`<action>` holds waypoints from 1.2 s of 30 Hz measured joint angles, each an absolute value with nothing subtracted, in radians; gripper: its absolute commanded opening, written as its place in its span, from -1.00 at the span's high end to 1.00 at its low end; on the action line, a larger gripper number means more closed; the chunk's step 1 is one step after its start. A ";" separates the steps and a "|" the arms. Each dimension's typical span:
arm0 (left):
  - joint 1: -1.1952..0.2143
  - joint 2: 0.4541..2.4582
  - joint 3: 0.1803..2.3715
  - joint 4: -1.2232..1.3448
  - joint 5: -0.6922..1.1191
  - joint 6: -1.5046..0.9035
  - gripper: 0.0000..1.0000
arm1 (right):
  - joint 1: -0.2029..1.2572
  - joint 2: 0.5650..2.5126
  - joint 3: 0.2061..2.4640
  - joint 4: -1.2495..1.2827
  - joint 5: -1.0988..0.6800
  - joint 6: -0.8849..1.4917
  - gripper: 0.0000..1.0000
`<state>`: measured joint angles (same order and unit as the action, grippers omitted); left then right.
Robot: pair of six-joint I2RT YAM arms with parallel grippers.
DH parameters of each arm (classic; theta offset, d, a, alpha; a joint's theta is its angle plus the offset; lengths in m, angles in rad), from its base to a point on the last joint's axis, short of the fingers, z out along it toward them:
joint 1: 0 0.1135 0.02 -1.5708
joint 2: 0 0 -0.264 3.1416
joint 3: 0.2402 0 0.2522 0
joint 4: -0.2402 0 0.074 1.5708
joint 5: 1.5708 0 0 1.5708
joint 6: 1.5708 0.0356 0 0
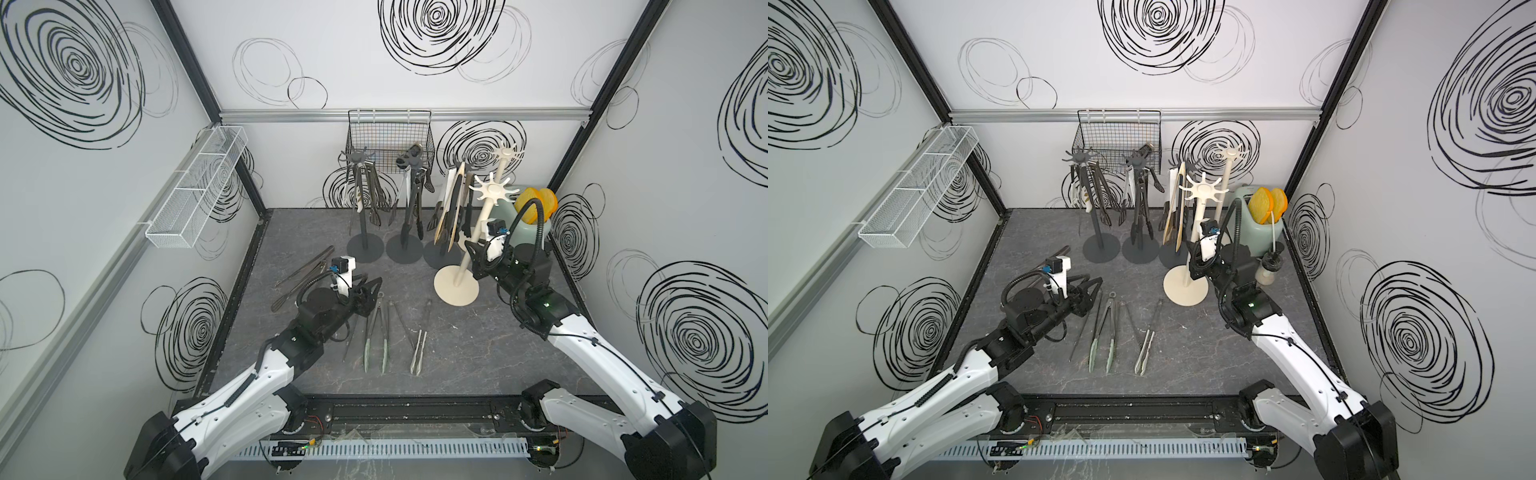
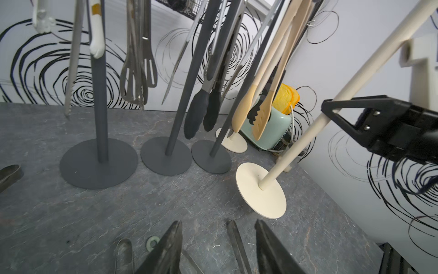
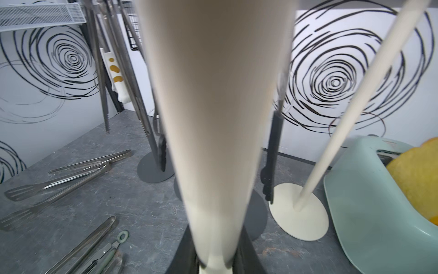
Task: Hang food tongs on kitchen utensil racks
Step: Place the rack at the center of the board.
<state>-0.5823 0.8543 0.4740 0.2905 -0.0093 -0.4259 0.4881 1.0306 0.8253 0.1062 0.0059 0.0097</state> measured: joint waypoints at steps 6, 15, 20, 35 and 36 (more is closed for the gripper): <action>-0.547 0.835 0.446 0.260 -0.009 -0.451 -0.06 | 0.614 1.186 0.905 0.176 0.026 -0.007 1.00; -0.537 0.803 0.423 0.255 0.000 -0.457 -0.07 | 0.754 1.494 1.050 0.370 0.086 -0.041 1.00; -0.524 0.795 0.414 0.255 0.001 -0.457 -0.07 | 0.791 1.632 1.108 0.467 0.114 -0.054 1.00; -0.502 0.790 0.403 0.255 0.025 -0.457 -0.07 | 0.803 1.822 1.202 0.565 0.154 -0.054 1.00; -0.501 0.791 0.403 0.255 0.026 -0.457 -0.07 | 0.806 1.822 1.206 0.564 0.157 -0.053 1.00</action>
